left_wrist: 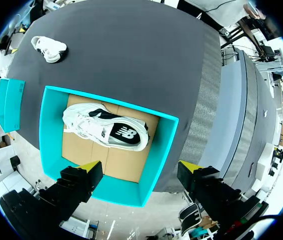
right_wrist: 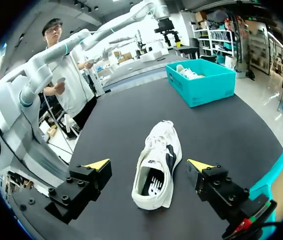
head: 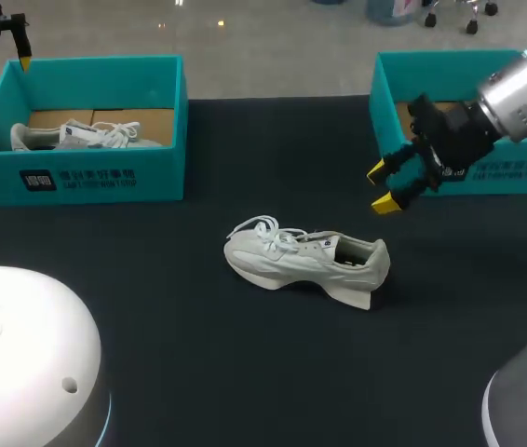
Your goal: Take the shoe out of the shoebox, open the shoe tongue, remove and reinsert the insole, then place the shoe into the shoebox
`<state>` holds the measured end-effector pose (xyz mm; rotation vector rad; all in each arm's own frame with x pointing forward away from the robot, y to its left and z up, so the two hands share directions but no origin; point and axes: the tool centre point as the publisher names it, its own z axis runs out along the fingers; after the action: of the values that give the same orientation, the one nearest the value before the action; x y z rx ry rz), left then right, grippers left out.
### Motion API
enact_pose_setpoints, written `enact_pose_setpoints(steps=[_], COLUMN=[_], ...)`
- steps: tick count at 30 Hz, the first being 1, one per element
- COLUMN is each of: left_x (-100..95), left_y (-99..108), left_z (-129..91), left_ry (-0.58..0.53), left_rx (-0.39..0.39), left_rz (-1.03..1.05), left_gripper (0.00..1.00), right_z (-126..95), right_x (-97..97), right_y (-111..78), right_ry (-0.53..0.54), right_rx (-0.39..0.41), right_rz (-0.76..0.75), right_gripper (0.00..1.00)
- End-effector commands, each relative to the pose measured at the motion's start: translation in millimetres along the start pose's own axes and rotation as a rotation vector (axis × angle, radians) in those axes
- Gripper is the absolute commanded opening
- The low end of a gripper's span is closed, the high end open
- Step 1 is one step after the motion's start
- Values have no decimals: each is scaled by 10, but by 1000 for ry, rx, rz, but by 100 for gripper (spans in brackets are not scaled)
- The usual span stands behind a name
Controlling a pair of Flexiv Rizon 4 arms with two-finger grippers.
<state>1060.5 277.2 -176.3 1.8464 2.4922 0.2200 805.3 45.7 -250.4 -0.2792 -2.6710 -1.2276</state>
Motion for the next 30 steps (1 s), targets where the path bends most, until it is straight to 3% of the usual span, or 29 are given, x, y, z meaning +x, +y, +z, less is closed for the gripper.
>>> enact_pose_setpoints(steps=[1,13,14,18,22,30], left_x=[2,2,2,2,2,2], left_y=[-7,-7,-7,-7,-7,-7], left_z=[-4,-4,-4,-4,-4,-4], left_ry=[2,2,2,2,2,2], left_rx=[-2,-2,-2,-2,-2,-2], left_rz=[0,0,0,0,0,0], left_gripper=[100,100,100,100,100,100], right_z=[1,1,-6,-126,-233,-398], right_x=[-72,-72,-88,-168,-240,-277], right_y=[-132,-132,-126,-200,-305,-486], right_ry=[79,79,73,-43,-83,-132], right_rx=[-43,-43,-103,-216,-261,-222], right_rz=[-90,-90,-96,-136,-151,-214], right_gripper=[100,100,100,100,100,100])
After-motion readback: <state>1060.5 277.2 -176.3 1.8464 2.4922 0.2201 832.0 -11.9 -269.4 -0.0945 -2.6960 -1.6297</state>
